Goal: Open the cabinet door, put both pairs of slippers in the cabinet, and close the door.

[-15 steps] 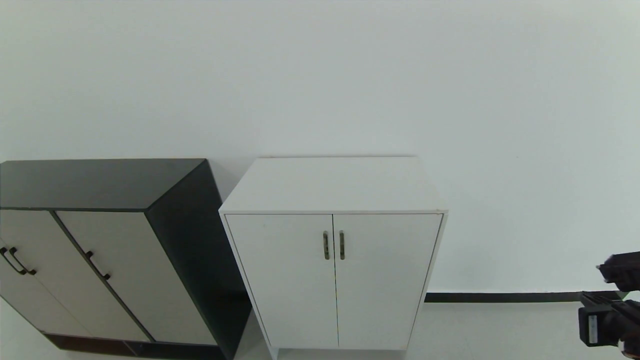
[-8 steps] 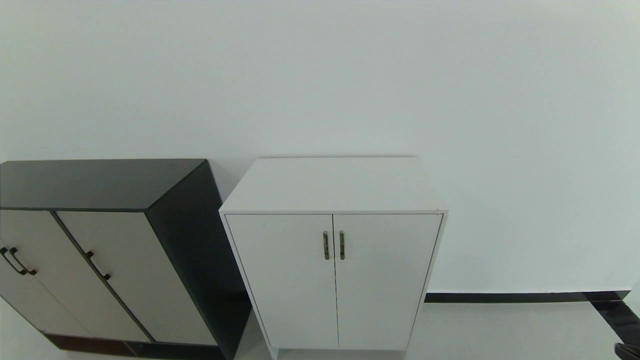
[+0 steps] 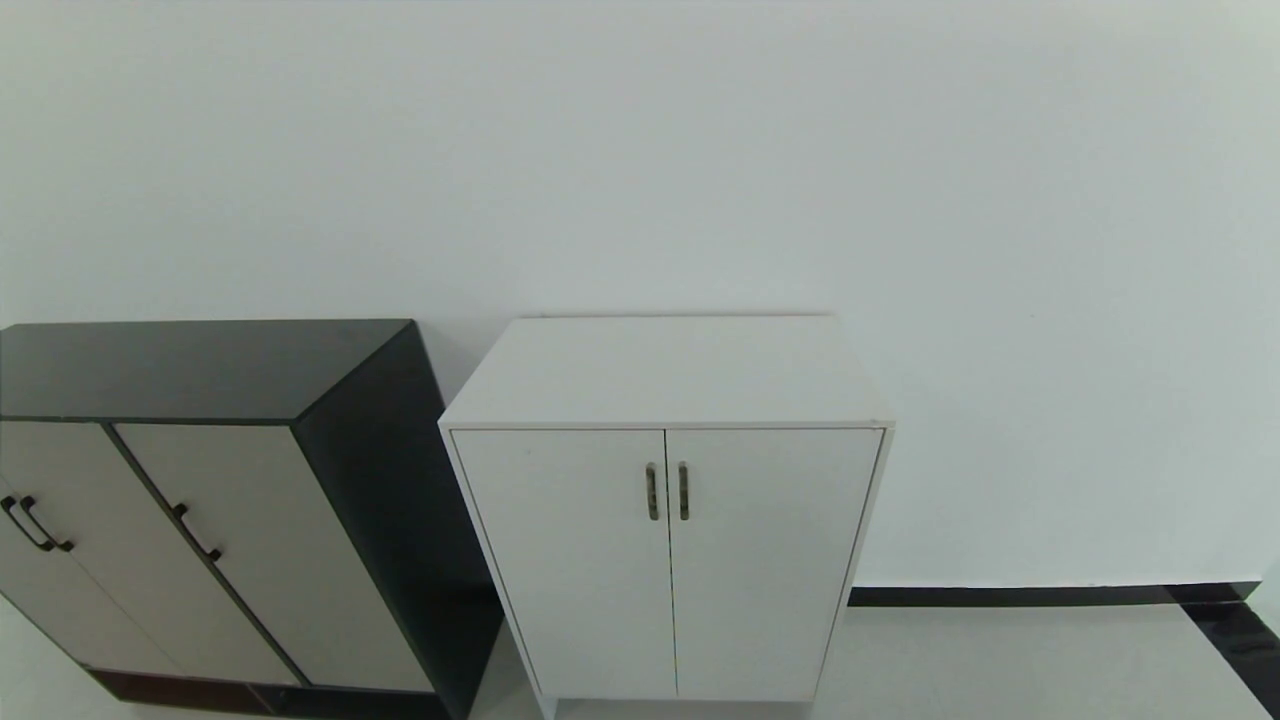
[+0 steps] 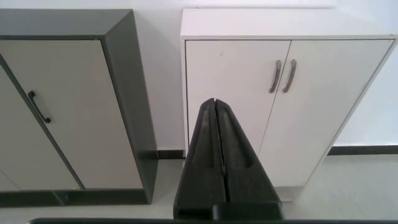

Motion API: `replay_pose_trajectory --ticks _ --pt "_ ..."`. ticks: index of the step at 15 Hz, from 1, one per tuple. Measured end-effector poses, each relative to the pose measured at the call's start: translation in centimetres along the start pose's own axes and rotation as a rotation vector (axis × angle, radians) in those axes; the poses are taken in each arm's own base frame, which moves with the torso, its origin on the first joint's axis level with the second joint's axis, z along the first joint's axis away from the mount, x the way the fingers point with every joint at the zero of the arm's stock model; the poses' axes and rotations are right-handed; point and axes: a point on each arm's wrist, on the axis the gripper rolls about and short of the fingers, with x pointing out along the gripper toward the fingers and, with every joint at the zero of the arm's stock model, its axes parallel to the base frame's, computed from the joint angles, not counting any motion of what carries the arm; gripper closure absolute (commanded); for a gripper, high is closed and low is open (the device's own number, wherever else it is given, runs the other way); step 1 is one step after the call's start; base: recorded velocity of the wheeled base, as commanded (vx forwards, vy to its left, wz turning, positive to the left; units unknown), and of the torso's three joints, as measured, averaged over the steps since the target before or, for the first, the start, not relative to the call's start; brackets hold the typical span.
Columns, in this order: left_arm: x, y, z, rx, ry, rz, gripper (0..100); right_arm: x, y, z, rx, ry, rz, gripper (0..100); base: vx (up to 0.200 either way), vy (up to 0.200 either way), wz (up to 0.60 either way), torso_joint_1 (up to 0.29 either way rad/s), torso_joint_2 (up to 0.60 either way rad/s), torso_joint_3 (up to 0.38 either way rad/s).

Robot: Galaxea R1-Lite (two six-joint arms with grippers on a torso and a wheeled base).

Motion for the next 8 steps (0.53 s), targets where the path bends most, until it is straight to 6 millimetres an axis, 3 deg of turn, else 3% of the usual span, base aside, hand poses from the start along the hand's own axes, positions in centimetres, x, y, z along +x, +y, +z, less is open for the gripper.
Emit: replay_pose_trajectory --ticks 8 --pt "0.00 0.00 0.00 0.000 0.000 -0.001 100 -1.08 -0.27 -0.23 0.036 -0.138 0.002 100 0.000 0.000 0.00 0.000 0.00 0.000"
